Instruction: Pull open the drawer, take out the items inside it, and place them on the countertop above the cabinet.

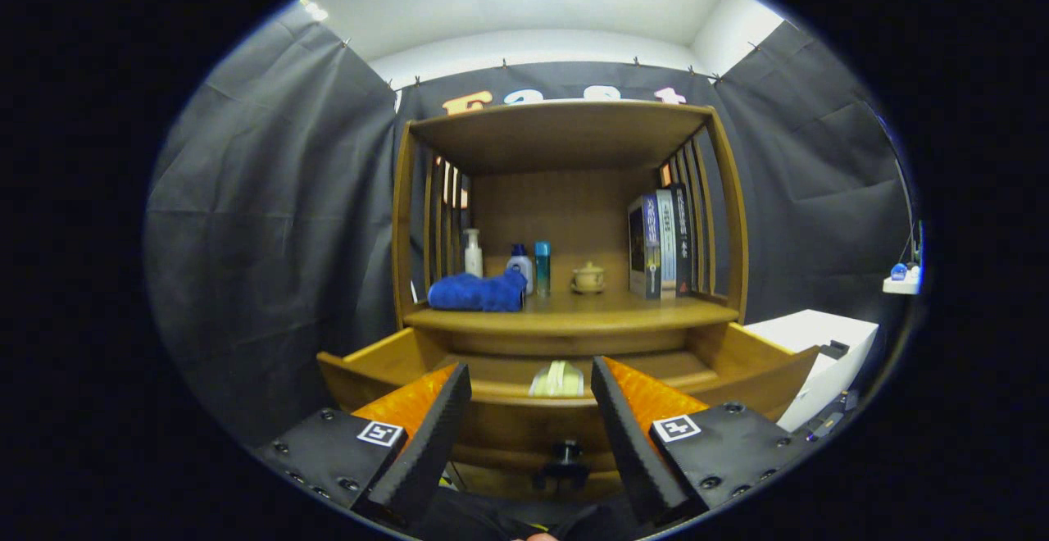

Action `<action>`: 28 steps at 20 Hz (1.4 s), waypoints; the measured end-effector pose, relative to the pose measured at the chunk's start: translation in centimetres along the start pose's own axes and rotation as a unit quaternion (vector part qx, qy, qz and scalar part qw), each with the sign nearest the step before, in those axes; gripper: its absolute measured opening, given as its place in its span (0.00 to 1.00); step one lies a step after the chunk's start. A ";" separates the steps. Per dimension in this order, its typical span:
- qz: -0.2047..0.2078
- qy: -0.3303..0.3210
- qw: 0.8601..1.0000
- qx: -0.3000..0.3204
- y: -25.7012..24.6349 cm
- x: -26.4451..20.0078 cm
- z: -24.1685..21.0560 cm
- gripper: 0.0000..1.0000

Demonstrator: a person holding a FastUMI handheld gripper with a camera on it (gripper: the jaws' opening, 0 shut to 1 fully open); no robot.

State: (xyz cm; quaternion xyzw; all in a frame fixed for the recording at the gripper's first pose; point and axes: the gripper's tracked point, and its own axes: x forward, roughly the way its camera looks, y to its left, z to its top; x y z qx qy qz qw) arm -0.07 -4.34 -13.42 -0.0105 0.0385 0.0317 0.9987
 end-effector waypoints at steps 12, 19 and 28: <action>-0.024 0.131 0.990 0.046 -2.6 14.6 4.7 0.96; -0.054 0.290 0.954 0.048 -3.8 17.1 -5.0 0.97; -0.064 0.392 0.914 0.076 -3.8 18.1 -11.1 0.92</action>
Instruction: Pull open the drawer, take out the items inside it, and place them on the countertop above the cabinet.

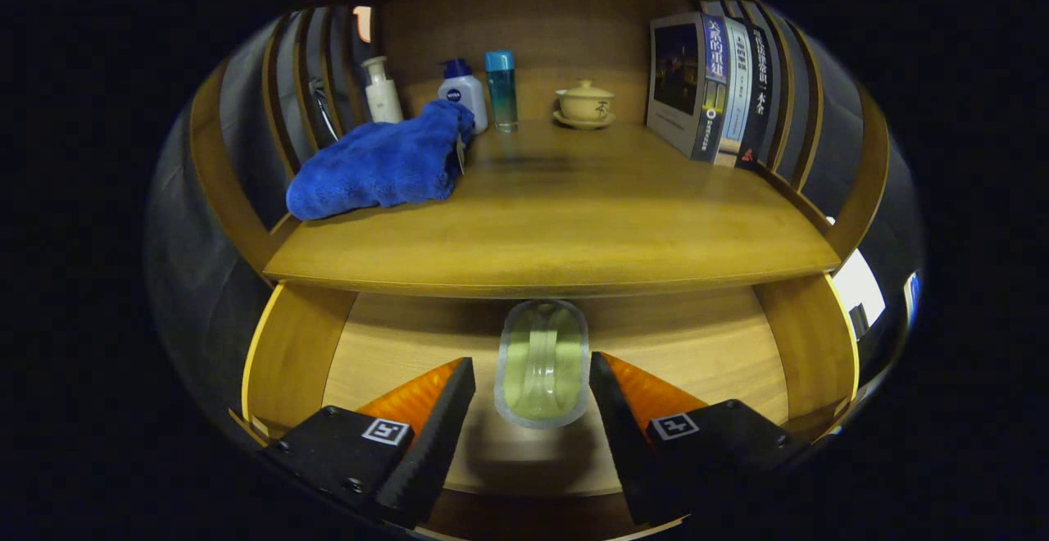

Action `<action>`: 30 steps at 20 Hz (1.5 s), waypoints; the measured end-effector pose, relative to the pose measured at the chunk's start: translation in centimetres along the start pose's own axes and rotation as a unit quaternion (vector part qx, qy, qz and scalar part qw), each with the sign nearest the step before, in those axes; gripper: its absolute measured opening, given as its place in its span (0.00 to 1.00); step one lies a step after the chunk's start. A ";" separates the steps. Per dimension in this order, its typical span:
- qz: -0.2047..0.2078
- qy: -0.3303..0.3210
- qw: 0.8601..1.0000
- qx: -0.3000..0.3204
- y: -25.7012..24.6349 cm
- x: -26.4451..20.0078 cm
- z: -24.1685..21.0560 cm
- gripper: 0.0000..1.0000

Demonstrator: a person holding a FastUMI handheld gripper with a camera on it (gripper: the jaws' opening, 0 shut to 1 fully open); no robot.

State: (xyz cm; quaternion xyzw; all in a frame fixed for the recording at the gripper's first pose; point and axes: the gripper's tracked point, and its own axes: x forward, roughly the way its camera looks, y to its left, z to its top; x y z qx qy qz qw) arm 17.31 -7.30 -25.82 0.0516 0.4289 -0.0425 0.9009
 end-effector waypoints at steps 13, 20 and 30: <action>-0.007 0.023 1.000 -0.006 -1.2 2.6 -1.9 0.29; 0.001 0.006 1.000 0.014 -1.7 1.1 -1.3 0.29; 0.053 -0.069 0.996 -0.004 -0.3 -7.4 -0.7 0.29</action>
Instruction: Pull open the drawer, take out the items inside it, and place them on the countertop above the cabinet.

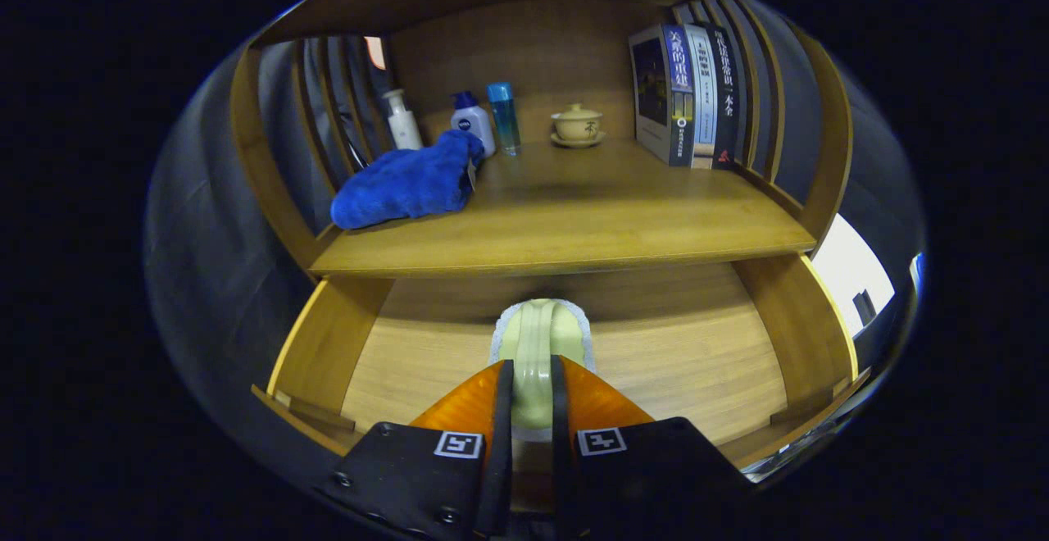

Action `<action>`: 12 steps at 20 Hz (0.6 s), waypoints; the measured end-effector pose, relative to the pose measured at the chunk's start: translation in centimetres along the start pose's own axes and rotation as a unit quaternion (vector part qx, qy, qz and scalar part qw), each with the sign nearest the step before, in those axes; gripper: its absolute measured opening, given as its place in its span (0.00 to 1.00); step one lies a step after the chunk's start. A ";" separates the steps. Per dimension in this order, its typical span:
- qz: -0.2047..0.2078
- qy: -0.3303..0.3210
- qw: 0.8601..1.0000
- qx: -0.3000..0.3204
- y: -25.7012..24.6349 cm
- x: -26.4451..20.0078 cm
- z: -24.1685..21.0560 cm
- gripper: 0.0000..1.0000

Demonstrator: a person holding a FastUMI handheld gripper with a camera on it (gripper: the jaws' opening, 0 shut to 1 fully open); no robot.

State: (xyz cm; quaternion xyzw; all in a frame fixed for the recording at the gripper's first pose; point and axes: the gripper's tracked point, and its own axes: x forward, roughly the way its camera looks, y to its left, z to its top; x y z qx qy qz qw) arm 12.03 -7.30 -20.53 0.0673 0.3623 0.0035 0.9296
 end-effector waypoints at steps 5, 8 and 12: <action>0.023 -0.069 0.997 -0.014 1.5 -5.1 3.9 0.29; 0.025 -0.106 0.994 -0.023 1.8 -6.8 7.8 0.28; 0.010 -0.137 0.990 -0.025 1.6 -6.5 12.4 0.28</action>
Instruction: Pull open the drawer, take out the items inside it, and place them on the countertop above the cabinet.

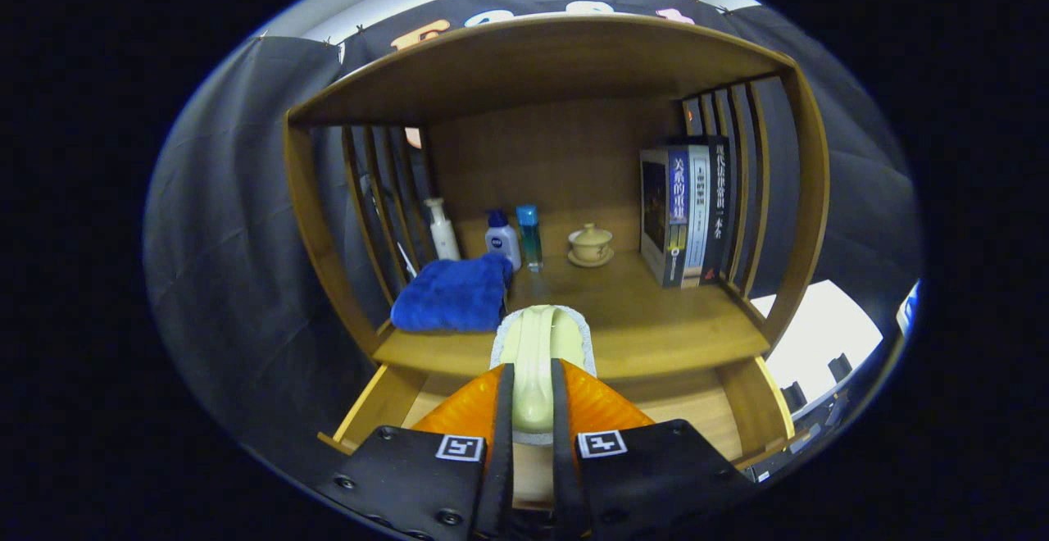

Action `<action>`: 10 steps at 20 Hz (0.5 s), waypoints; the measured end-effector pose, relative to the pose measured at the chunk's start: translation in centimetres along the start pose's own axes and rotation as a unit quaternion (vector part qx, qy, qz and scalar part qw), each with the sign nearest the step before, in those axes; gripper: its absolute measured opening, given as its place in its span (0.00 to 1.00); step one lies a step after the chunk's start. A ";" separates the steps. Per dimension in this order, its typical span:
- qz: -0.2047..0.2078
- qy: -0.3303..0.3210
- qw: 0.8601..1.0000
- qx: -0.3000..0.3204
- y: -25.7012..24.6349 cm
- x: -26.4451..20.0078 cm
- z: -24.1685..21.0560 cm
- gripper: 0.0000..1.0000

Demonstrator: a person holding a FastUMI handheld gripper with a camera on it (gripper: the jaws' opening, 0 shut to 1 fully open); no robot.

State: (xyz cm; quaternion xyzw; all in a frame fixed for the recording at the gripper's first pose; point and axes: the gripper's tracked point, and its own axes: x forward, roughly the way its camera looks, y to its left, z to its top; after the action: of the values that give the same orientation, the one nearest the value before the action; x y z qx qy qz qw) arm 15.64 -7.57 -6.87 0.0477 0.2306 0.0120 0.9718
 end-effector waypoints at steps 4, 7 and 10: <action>-0.027 -0.019 0.999 -0.006 -1.2 4.5 2.2 0.28; -0.041 -0.007 0.999 -0.013 -2.2 8.2 1.8 0.28; -0.055 0.019 0.998 -0.023 -3.3 11.3 0.5 0.28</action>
State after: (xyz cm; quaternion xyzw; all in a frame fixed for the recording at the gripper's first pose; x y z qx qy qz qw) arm 25.93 -10.37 -11.84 0.0119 0.2514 -0.0349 0.9672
